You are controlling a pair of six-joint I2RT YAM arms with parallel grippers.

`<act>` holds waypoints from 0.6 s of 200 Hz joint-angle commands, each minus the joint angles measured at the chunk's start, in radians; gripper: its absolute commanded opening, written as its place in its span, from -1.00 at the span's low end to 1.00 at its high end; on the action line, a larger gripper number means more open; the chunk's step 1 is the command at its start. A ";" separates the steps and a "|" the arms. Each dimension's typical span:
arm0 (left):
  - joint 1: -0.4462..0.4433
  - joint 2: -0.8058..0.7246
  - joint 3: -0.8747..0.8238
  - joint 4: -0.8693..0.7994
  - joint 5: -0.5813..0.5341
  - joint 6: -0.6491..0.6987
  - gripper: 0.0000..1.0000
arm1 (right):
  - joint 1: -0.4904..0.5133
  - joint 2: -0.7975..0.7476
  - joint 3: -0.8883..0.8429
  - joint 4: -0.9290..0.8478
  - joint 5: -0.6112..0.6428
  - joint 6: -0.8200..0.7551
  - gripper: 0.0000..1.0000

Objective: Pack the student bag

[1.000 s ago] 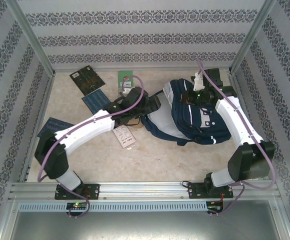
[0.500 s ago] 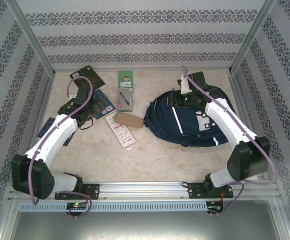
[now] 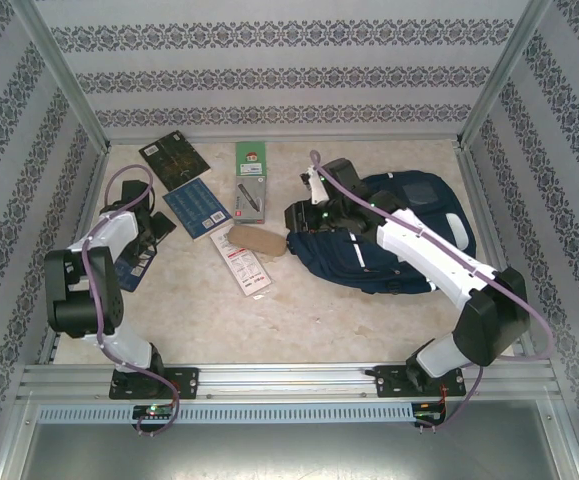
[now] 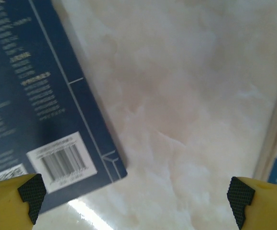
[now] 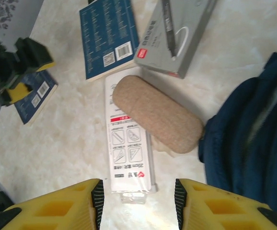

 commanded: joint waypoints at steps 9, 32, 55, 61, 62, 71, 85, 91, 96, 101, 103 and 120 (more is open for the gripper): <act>0.013 0.057 0.025 0.083 0.029 0.007 0.99 | 0.049 0.035 -0.010 0.029 0.034 0.031 -0.10; 0.013 0.065 -0.037 0.125 0.092 -0.049 1.00 | 0.068 0.046 -0.017 0.040 0.033 0.036 -0.09; 0.009 0.034 -0.145 0.194 0.166 -0.120 0.99 | 0.070 0.059 -0.010 0.046 0.026 0.036 -0.09; 0.003 0.024 -0.171 0.212 0.189 -0.142 0.98 | 0.071 0.065 -0.004 0.044 0.025 0.035 -0.09; 0.002 0.021 -0.176 0.216 0.194 -0.145 0.98 | 0.070 0.067 -0.002 0.043 0.025 0.034 -0.09; -0.016 -0.002 -0.220 0.250 0.217 -0.174 0.97 | 0.069 0.077 0.006 0.043 0.024 0.032 -0.09; -0.072 -0.037 -0.266 0.273 0.223 -0.214 0.97 | 0.071 0.095 0.018 0.047 0.021 0.031 -0.08; -0.103 -0.049 -0.280 0.275 0.220 -0.226 0.97 | 0.070 0.103 0.024 0.048 0.022 0.031 -0.08; -0.129 -0.058 -0.291 0.272 0.215 -0.239 0.97 | 0.070 0.110 0.029 0.047 0.022 0.030 -0.08; -0.156 -0.069 -0.301 0.266 0.207 -0.251 0.97 | 0.070 0.117 0.035 0.050 0.021 0.030 -0.08; -0.166 -0.074 -0.305 0.263 0.204 -0.260 0.97 | 0.070 0.120 0.037 0.050 0.019 0.031 -0.08; -0.261 -0.116 -0.357 0.266 0.186 -0.320 0.97 | 0.071 0.148 0.054 0.056 0.004 0.033 -0.08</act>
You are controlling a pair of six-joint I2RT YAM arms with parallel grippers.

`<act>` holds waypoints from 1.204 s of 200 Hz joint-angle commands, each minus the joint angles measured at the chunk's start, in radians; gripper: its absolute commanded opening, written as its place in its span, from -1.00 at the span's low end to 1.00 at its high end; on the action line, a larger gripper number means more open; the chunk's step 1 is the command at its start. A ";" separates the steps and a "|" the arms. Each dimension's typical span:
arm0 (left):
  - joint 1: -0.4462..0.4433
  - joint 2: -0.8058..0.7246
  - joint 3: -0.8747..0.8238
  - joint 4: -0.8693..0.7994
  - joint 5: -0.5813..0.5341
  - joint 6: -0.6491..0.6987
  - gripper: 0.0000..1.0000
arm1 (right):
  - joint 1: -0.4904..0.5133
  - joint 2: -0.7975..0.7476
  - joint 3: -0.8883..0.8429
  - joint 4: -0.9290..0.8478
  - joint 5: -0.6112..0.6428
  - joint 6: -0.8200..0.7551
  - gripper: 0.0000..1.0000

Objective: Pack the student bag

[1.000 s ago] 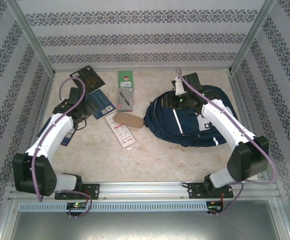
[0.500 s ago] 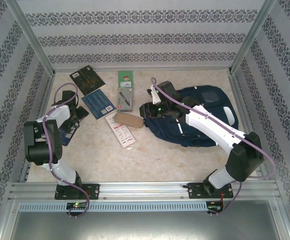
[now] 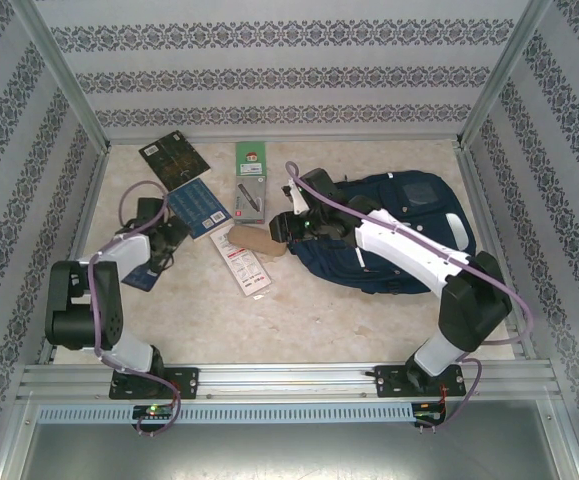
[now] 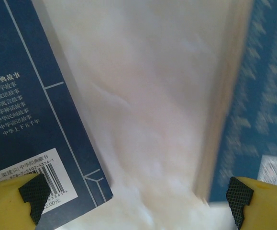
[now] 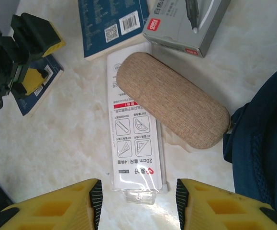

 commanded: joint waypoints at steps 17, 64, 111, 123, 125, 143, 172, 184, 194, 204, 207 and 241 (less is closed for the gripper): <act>-0.225 -0.058 -0.144 -0.092 0.053 -0.204 0.97 | 0.008 0.060 0.060 0.028 -0.022 0.016 -0.08; -0.483 -0.218 -0.205 -0.191 -0.040 -0.366 0.98 | 0.036 0.123 0.087 0.051 -0.046 0.032 -0.09; -0.479 -0.472 -0.200 -0.331 -0.110 -0.291 0.94 | 0.071 0.199 0.114 0.091 -0.091 0.062 -0.09; -0.444 -0.540 -0.189 -0.388 -0.132 -0.253 0.89 | 0.084 0.219 0.118 0.114 -0.099 0.083 -0.09; -0.435 -0.550 -0.189 -0.397 -0.135 -0.247 0.88 | 0.087 0.223 0.117 0.120 -0.102 0.087 -0.09; -0.339 -0.627 -0.211 -0.424 -0.105 -0.191 0.73 | 0.108 0.258 0.123 0.164 -0.118 0.124 -0.10; -0.216 -0.646 -0.219 -0.469 -0.092 -0.121 0.31 | 0.151 0.326 0.166 0.203 -0.117 0.159 -0.16; -0.193 -0.621 -0.218 -0.470 -0.106 -0.101 0.14 | 0.167 0.360 0.190 0.217 -0.118 0.171 -0.19; -0.173 -0.598 -0.229 -0.451 -0.102 -0.086 -0.05 | 0.180 0.391 0.217 0.223 -0.117 0.174 -0.21; -0.153 -0.577 -0.244 -0.430 -0.099 -0.080 -0.19 | 0.192 0.421 0.245 0.226 -0.117 0.176 -0.22; -0.146 -0.571 -0.249 -0.425 -0.099 -0.079 -0.23 | 0.195 0.431 0.254 0.227 -0.116 0.175 -0.23; -0.080 -0.527 -0.289 -0.414 -0.103 -0.053 -0.38 | 0.224 0.539 0.352 0.216 -0.104 0.180 -0.24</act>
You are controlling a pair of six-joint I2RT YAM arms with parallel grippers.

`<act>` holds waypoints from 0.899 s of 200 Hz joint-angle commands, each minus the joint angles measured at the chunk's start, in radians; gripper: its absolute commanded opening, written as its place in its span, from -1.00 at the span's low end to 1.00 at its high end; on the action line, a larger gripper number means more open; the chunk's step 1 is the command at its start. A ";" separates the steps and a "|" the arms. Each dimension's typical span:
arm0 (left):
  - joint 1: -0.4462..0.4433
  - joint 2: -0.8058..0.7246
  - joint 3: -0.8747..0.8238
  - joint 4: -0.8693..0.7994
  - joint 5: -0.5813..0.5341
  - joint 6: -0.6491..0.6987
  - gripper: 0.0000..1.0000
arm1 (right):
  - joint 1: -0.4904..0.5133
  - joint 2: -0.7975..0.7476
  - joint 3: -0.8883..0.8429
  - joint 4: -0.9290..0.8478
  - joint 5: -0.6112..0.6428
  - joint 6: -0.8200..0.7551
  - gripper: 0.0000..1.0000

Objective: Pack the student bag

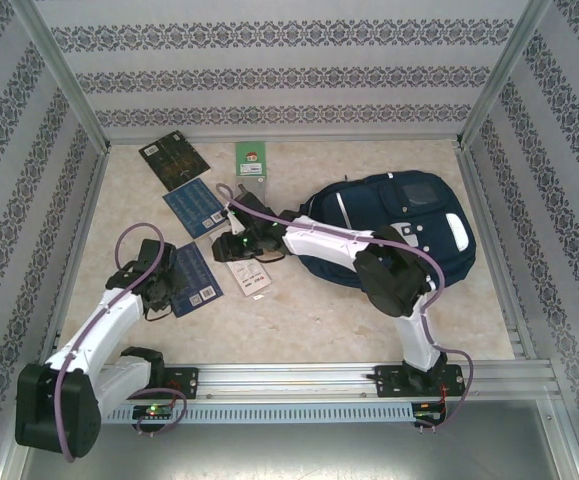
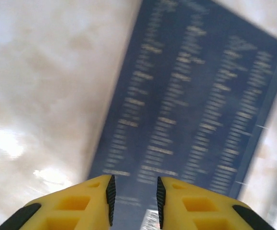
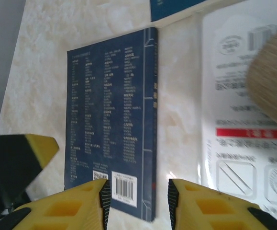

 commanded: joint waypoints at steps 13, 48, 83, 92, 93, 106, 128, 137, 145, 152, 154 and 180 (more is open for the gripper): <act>0.054 0.015 -0.040 -0.003 -0.016 0.056 -0.37 | 0.027 0.102 0.107 0.009 0.011 0.017 -0.25; 0.075 0.062 -0.071 0.054 0.019 0.061 -0.40 | 0.047 0.193 0.187 -0.013 0.034 0.010 -0.28; 0.075 0.088 -0.093 0.067 0.026 0.064 -0.54 | 0.059 0.276 0.259 -0.053 0.071 0.000 -0.29; 0.075 0.088 -0.101 0.073 0.028 0.061 -0.56 | 0.065 0.290 0.276 -0.077 0.094 -0.009 -0.30; 0.075 0.088 -0.102 0.074 0.029 0.062 -0.56 | 0.065 0.292 0.279 -0.079 0.096 -0.009 -0.30; 0.075 0.090 -0.114 0.086 0.035 0.060 -0.58 | 0.076 0.308 0.294 -0.106 0.122 -0.024 -0.30; 0.075 0.098 -0.120 0.094 0.044 0.062 -0.62 | 0.090 0.329 0.300 -0.140 0.145 -0.026 -0.29; 0.075 0.102 -0.122 0.097 0.050 0.065 -0.62 | 0.093 0.335 0.295 -0.137 0.126 -0.017 -0.29; 0.076 0.104 -0.125 0.104 0.056 0.065 -0.63 | 0.097 0.334 0.286 -0.121 0.092 -0.007 -0.30; 0.075 0.105 -0.128 0.111 0.062 0.067 -0.66 | 0.101 0.332 0.279 -0.098 0.049 0.001 -0.29; 0.075 0.106 -0.129 0.112 0.064 0.067 -0.67 | 0.101 0.332 0.276 -0.091 0.036 0.005 -0.29; 0.075 0.105 -0.134 0.123 0.083 0.066 -0.72 | 0.107 0.290 0.229 0.065 -0.141 0.069 -0.30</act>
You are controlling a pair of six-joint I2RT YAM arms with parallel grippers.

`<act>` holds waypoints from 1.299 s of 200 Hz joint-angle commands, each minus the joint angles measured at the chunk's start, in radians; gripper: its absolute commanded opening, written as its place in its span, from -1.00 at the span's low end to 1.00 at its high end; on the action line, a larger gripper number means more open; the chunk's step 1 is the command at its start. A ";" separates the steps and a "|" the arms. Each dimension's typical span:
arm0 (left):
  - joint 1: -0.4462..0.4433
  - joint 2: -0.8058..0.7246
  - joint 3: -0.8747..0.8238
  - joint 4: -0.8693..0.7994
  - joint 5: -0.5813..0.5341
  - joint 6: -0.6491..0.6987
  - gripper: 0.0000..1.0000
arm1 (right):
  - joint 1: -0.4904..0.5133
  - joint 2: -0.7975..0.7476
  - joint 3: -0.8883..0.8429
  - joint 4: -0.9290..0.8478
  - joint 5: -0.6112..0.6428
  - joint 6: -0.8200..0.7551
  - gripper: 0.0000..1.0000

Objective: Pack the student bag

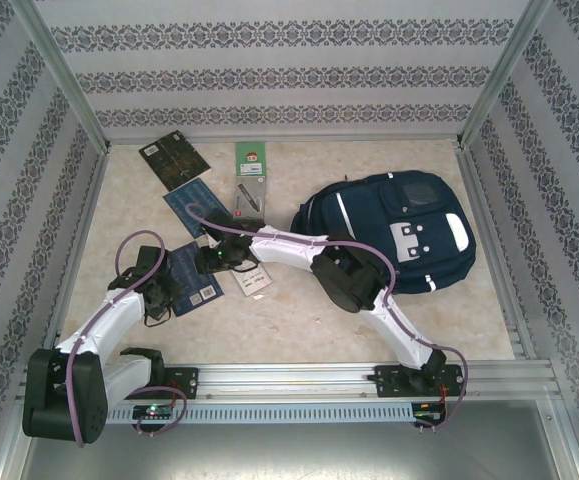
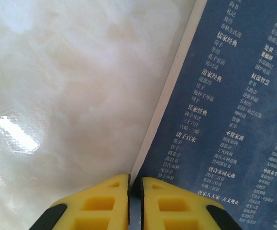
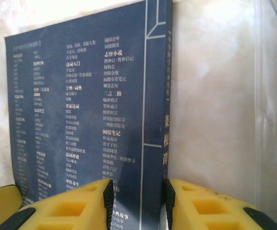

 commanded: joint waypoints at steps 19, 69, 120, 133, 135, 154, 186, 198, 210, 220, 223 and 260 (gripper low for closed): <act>0.008 0.028 -0.053 0.027 0.052 0.013 -0.73 | 0.032 -0.033 -0.053 0.215 -0.322 0.113 -0.33; 0.007 -0.011 -0.043 -0.007 0.045 0.016 -0.73 | 0.010 -0.118 -0.154 0.503 -0.476 0.273 -0.40; 0.008 -0.055 -0.042 -0.034 0.037 0.015 -0.74 | 0.006 -0.122 -0.197 0.476 -0.490 0.257 -0.44; 0.008 -0.059 -0.041 -0.041 0.035 0.017 -0.73 | 0.005 -0.117 -0.206 0.440 -0.474 0.238 -0.55; 0.008 -0.060 -0.039 -0.042 0.035 0.016 -0.73 | 0.005 -0.118 -0.207 0.434 -0.470 0.235 -0.59; 0.008 -0.078 -0.027 -0.062 0.038 0.017 -0.73 | -0.008 -0.138 -0.252 0.449 -0.440 0.239 -0.91; 0.008 -0.158 0.024 -0.119 0.059 0.019 -0.50 | -0.049 -0.217 -0.309 0.453 -0.392 0.222 -1.00; 0.008 -0.192 0.050 -0.121 0.092 0.025 -0.33 | -0.070 -0.249 -0.322 0.454 -0.384 0.217 -1.00; 0.008 -0.220 0.078 -0.112 0.136 0.027 -0.12 | -0.091 -0.285 -0.333 0.449 -0.377 0.213 -1.00; 0.008 -0.230 0.104 -0.104 0.174 0.028 0.01 | -0.110 -0.316 -0.346 0.446 -0.368 0.209 -1.00; 0.008 -0.232 0.115 -0.099 0.186 0.027 0.04 | -0.116 -0.325 -0.352 0.446 -0.365 0.210 -1.00; 0.008 -0.196 0.201 0.031 0.354 -0.001 0.41 | -0.194 -0.458 -0.437 0.491 -0.354 0.242 -1.00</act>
